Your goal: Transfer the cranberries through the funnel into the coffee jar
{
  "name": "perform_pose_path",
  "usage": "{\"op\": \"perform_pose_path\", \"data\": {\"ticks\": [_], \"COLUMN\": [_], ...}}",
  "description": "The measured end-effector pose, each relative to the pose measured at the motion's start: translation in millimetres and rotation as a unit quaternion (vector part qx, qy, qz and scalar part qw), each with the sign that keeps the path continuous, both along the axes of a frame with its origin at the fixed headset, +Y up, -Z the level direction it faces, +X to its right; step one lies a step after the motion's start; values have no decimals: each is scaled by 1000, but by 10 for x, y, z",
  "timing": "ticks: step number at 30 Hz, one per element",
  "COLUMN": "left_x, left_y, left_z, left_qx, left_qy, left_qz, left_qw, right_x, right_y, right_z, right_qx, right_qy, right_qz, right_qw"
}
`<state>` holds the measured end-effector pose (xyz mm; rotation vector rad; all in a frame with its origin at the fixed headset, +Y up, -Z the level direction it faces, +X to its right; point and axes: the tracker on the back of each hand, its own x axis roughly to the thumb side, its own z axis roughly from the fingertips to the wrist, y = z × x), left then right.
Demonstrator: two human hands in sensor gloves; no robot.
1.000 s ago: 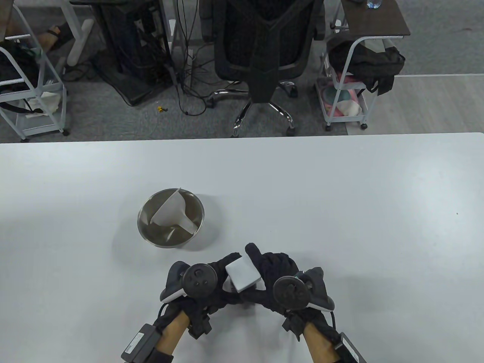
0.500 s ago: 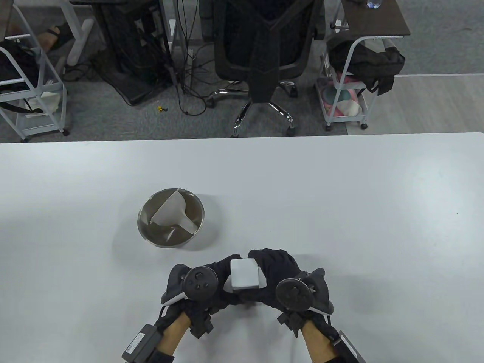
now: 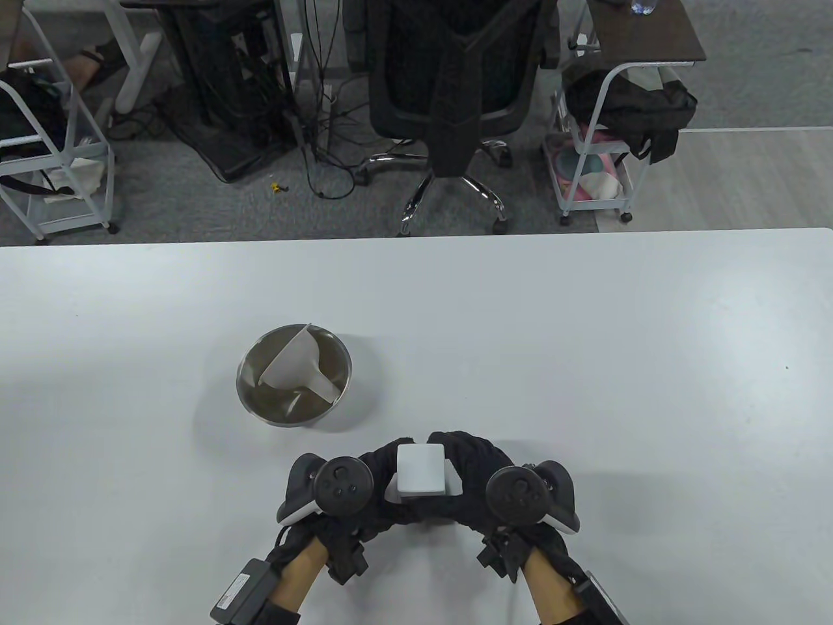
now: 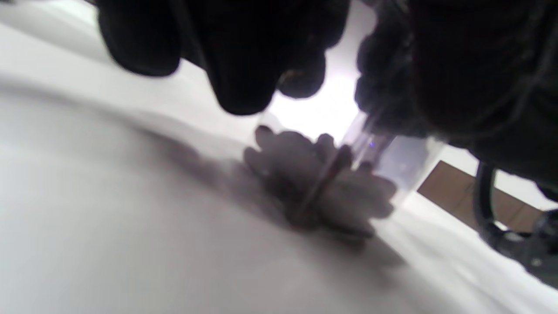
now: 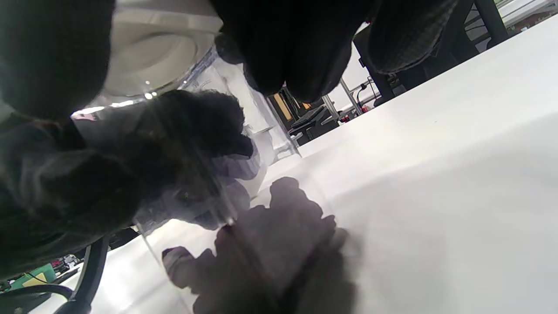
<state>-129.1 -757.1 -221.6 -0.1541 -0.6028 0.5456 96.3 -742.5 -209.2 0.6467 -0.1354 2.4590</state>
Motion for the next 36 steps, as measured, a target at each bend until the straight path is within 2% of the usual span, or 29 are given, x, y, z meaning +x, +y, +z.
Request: {"op": "perform_pose_path", "data": {"ticks": [4,9,17,21,26,31,36], "left_x": [-1,-28,-335,-560,-687,-727,-700], "left_y": [-17,-61,127,290,434,420,400], "left_z": [6,23,172,198,234,217,202], "left_qx": [0,-3,92,128,173,183,178], "left_qy": [-1,-13,10,51,95,109,104], "left_qz": [-4,-40,-127,-113,-86,-116,-122], "left_qw": [1000,999,988,984,977,970,971], "right_x": [11,45,230,358,453,486,475], "right_y": [-13,-5,139,231,257,209,229], "right_z": [3,45,184,224,211,173,189], "right_qx": [-7,-2,63,76,81,59,66], "right_qy": [6,23,3,-13,-34,-33,-32], "right_qz": [-3,36,125,118,120,113,114], "right_qw": [1000,999,990,990,989,991,991]}}
